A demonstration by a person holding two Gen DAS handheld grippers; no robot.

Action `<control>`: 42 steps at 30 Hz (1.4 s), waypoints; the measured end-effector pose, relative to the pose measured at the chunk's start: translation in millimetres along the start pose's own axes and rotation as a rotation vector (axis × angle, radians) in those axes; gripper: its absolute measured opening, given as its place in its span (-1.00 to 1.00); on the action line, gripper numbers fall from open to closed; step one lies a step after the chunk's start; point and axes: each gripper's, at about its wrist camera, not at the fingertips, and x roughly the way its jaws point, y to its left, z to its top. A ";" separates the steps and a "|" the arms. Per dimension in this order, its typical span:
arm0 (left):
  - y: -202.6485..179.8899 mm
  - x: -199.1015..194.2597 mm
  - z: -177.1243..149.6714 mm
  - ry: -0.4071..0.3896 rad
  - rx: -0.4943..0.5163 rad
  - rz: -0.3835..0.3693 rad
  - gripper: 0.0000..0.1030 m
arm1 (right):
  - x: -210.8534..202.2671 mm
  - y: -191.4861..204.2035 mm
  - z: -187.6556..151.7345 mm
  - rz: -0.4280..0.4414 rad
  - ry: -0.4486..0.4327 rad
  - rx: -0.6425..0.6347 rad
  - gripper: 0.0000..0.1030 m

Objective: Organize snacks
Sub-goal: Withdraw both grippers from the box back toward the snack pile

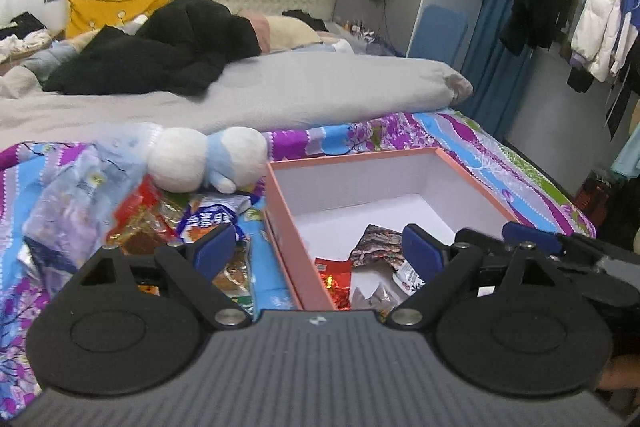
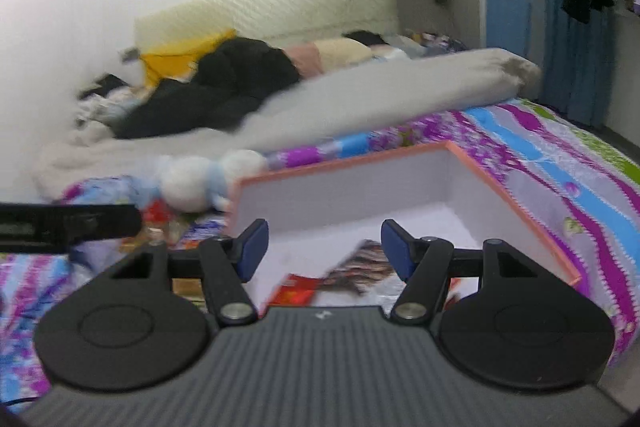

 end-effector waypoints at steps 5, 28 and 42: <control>12.6 -34.5 -13.1 -0.041 0.016 0.035 0.80 | -22.9 25.3 -15.0 0.053 -0.009 -0.012 0.25; 85.2 -104.7 -87.7 -0.011 -0.031 0.125 0.80 | -56.6 105.8 -94.6 0.129 0.081 -0.090 0.25; 92.8 -101.2 -126.0 0.066 -0.070 0.055 0.80 | -68.4 117.8 -115.3 0.068 0.096 -0.111 0.25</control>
